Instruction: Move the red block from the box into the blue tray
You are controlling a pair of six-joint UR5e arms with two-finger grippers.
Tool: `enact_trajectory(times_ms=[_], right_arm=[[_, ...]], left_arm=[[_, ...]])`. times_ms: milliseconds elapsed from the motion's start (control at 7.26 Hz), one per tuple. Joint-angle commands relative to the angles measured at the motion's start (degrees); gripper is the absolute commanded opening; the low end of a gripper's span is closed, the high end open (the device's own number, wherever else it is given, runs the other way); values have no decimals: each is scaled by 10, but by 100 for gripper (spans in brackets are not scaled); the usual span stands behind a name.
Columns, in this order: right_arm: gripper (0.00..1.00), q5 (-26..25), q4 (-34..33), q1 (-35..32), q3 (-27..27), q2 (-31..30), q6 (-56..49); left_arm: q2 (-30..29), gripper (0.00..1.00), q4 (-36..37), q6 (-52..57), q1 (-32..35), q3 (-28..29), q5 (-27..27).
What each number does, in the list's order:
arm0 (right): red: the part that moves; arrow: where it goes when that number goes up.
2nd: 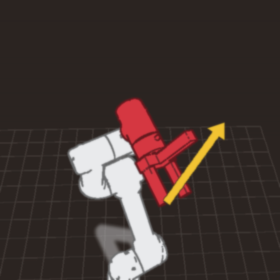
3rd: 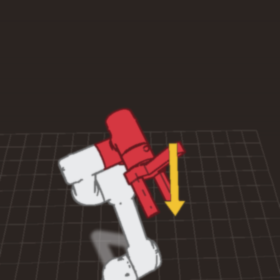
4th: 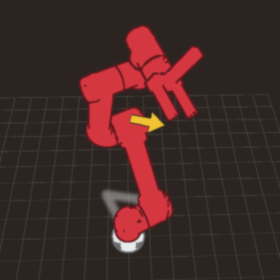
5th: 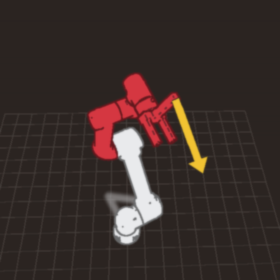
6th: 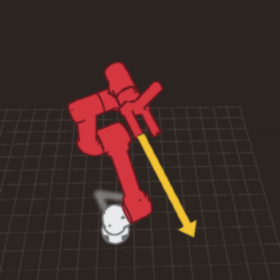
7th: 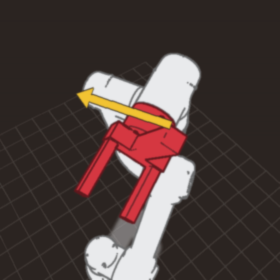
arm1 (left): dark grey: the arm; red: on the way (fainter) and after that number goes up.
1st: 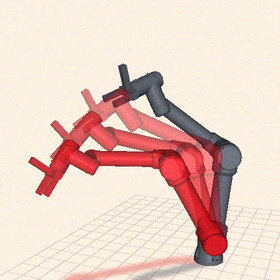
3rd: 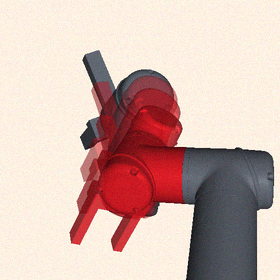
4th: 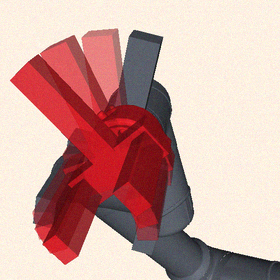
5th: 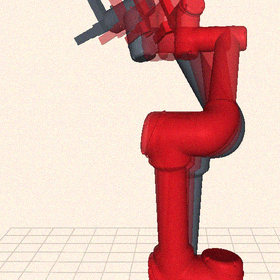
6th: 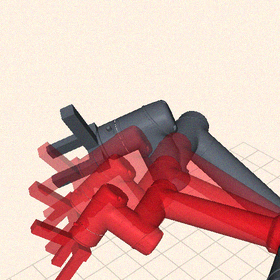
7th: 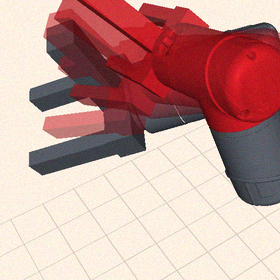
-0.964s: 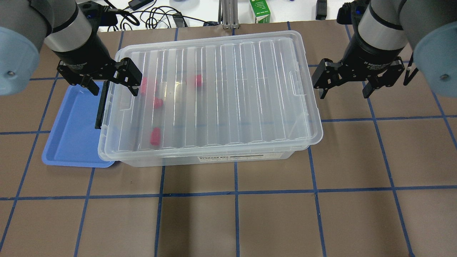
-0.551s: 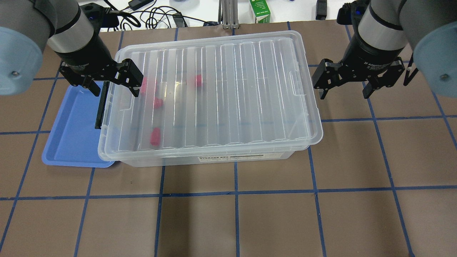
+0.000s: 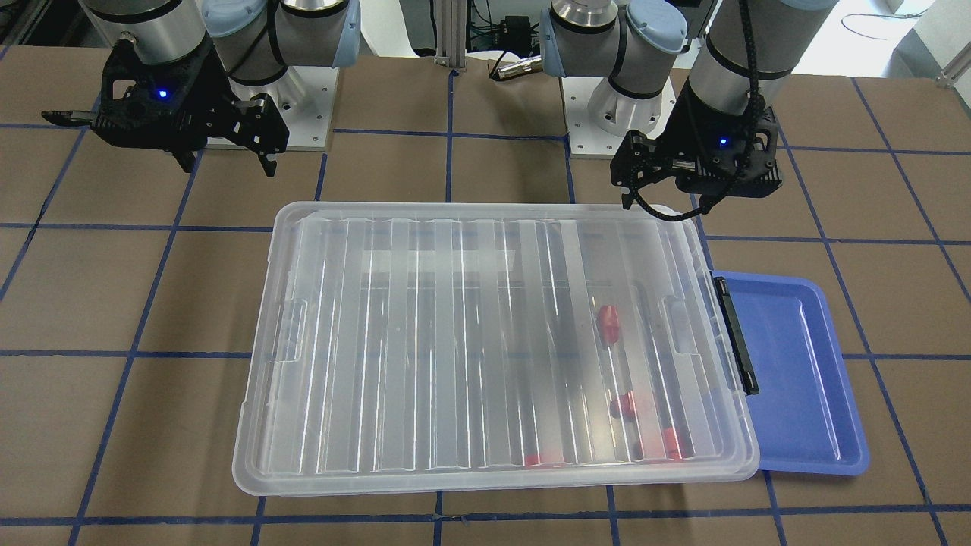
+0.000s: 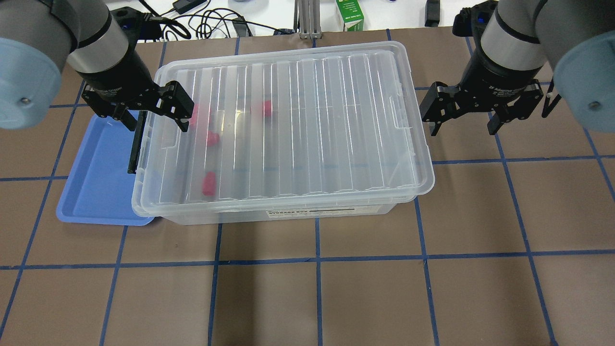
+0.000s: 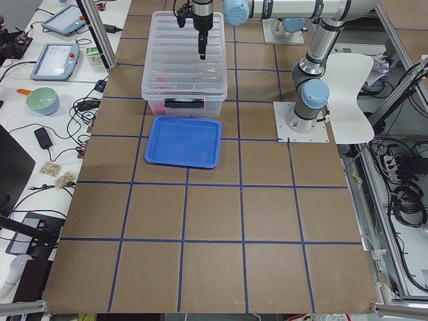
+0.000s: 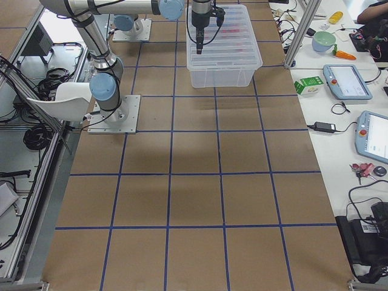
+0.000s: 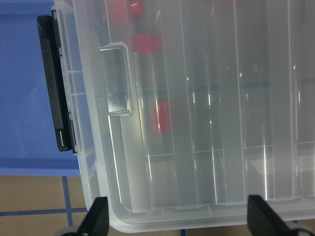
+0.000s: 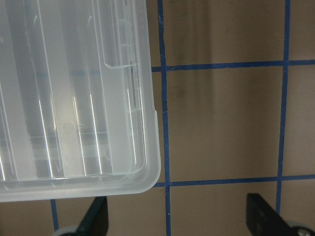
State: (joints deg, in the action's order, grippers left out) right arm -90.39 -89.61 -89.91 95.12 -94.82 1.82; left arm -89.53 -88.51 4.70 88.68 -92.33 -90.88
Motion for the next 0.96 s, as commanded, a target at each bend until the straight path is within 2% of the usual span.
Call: enact_trajectory(times_ms=[0, 688, 826], right_arm=[[100, 0, -5, 1, 2, 3, -4], [100, 2, -14, 2, 3, 8, -4], [100, 3, -23, 2, 6, 23, -4]], left_arm=[[1, 100, 0, 0, 0, 0, 0], [0, 100, 0, 0, 0, -1, 0], [0, 100, 0, 0, 0, -1, 1]])
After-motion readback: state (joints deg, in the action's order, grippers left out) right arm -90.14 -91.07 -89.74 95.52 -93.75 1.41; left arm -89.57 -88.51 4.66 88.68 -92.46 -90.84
